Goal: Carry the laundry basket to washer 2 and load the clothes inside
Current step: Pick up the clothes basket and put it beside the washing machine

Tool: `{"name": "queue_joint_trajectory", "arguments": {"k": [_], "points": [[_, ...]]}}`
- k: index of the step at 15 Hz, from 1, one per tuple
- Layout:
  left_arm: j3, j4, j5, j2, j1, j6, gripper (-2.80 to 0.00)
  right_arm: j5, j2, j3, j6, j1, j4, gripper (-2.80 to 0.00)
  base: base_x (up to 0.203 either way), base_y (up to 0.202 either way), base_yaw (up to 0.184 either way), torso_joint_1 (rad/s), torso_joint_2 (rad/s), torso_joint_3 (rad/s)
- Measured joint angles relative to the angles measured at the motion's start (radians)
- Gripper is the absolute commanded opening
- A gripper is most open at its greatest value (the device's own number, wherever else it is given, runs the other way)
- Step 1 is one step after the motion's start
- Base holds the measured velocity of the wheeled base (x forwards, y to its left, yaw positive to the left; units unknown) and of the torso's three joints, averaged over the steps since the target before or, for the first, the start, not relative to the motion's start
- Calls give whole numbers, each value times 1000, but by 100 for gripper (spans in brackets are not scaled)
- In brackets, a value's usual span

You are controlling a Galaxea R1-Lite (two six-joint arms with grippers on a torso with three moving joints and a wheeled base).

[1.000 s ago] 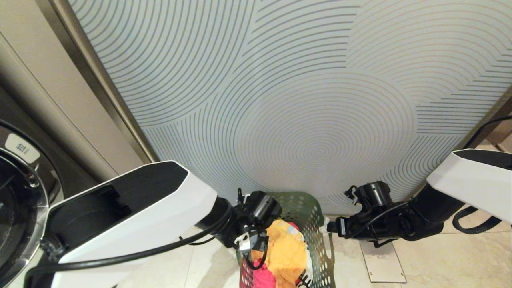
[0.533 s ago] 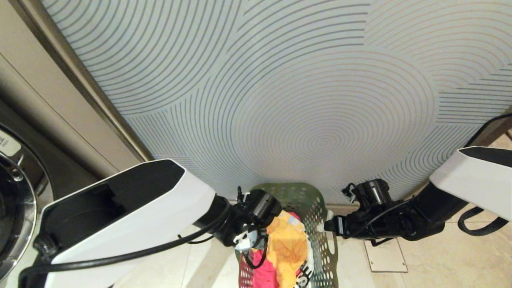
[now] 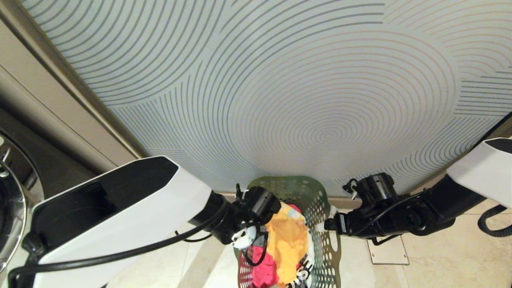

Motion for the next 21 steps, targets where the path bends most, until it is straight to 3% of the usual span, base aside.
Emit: {"name": "queue_joint_trajectory", "arguments": {"k": [8, 18, 21], "points": [[41, -1, -35, -35, -5, -5, 0, 126, -44, 19, 36, -9, 1, 0, 0, 0, 0, 0, 0, 0], [4, -11, -37, 3, -20, -15, 0, 129, 58, -59, 52, -14, -96, 0, 0, 0, 0, 0, 0, 0], [0, -11, -37, 10, -21, -28, 0, 135, 85, -112, 104, -13, -97, 0, 0, 0, 0, 0, 0, 0]]}}
